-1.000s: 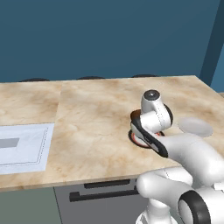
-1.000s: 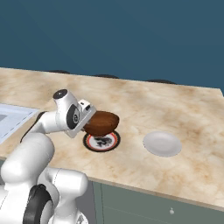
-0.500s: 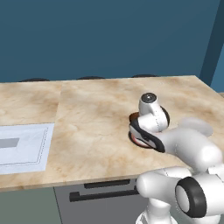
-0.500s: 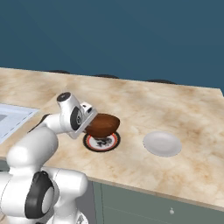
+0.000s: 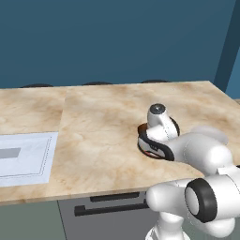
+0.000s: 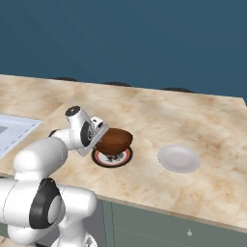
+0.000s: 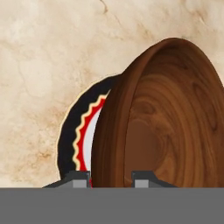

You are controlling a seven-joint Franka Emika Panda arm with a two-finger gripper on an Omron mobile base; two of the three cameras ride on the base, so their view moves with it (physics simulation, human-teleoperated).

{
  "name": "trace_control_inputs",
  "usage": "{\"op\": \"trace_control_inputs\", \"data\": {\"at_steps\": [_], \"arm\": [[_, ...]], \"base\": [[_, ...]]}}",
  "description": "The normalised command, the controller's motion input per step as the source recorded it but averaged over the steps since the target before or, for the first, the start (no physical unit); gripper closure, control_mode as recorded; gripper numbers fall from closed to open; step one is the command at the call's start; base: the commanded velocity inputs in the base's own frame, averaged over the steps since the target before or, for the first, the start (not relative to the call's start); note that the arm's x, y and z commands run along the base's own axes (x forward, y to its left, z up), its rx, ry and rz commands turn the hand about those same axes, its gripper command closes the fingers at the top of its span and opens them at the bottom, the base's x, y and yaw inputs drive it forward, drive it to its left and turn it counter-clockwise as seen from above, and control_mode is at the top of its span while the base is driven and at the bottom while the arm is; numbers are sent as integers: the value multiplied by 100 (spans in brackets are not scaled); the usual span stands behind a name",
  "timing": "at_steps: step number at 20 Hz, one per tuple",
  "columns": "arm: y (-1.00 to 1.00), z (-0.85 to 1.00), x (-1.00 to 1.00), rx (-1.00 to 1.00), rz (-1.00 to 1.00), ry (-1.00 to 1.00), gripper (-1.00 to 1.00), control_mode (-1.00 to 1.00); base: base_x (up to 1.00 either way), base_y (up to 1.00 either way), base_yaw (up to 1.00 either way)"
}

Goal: Move the bowls from the cabinet to the plates on the dining table.

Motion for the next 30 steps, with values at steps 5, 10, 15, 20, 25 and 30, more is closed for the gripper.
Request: {"op": "trace_control_inputs", "data": {"at_steps": [5, 10, 15, 20, 25, 30], "arm": [[-3, -21, 5, 0, 0, 0, 100, -100], [-6, -19, 8, 0, 0, 0, 100, -100], [-3, -16, 5, 0, 0, 0, 100, -100], [0, -4, 0, 0, 0, 1, 100, -100], [0, 0, -3, 0, 0, 6, 100, -100], [0, 0, -6, 0, 0, 5, 100, -100]], "base": [[0, 0, 0], [0, 0, 0], [0, 0, 0], [0, 0, 0], [0, 0, 0], [0, 0, 0]]}}
